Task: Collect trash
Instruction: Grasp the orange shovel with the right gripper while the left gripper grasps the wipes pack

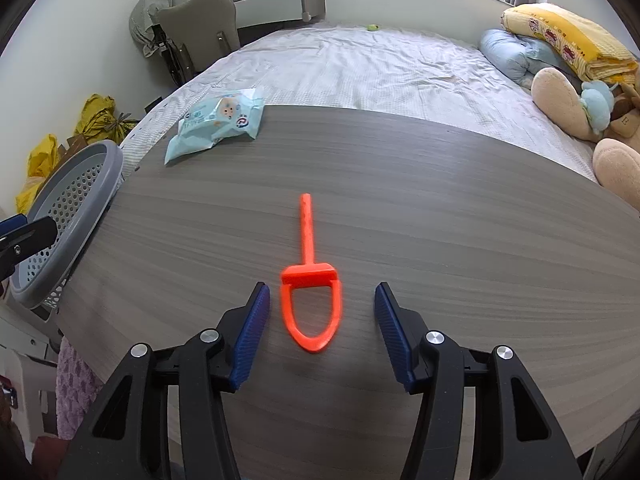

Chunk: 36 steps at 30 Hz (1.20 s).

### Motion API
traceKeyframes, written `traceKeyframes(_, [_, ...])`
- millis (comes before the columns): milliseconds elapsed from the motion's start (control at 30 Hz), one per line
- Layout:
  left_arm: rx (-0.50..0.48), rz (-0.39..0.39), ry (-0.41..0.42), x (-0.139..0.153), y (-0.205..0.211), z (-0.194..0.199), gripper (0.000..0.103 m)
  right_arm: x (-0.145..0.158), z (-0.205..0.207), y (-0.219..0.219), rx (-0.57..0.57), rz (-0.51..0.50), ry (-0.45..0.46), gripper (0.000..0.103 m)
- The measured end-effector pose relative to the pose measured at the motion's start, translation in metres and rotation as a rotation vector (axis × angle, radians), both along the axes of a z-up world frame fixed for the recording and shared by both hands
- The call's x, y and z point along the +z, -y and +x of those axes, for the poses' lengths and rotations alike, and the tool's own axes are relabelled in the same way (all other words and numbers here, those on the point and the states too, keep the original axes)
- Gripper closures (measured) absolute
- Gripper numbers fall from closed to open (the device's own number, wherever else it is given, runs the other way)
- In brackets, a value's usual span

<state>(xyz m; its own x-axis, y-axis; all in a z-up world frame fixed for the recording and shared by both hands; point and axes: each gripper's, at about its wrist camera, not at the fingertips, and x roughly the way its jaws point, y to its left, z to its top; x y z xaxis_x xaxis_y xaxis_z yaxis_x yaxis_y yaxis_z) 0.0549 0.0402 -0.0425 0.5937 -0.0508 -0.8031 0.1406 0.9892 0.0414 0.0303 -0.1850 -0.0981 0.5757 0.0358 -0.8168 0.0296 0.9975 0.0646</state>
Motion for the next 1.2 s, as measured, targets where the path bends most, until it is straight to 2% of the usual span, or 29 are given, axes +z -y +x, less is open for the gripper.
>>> traceKeyframes(33, [0.002,0.001,0.000,0.000,0.000,0.000,0.015,-0.001,0.001,-0.001,0.003,-0.003,0.000,0.055])
traceKeyframes(200, [0.015,0.007,0.003,0.002,-0.003,-0.001,0.015,-0.001,0.001,-0.002,0.009,-0.026,0.019,0.064])
traceKeyframes(267, [0.020,0.002,0.005,0.002,-0.004,-0.001,0.015,-0.001,0.002,-0.003,0.015,-0.035,0.019,0.072])
traceKeyframes(433, [0.019,0.000,0.006,0.003,-0.006,0.000,0.015,-0.001,0.002,-0.004,0.029,-0.027,0.022,0.072])
traceKeyframes(833, [-0.020,0.011,0.041,0.009,0.008,0.017,0.014,0.009,0.002,0.012,0.013,0.081,0.014,0.072])
traceKeyframes(1033, [-0.090,-0.009,0.051,0.016,0.027,0.040,0.013,0.018,0.003,0.025,-0.001,0.089,0.029,0.072])
traceKeyframes(1200, [-0.162,0.034,0.065,0.016,0.044,0.063,0.012,0.023,0.006,0.038,-0.030,0.106,0.046,0.072])
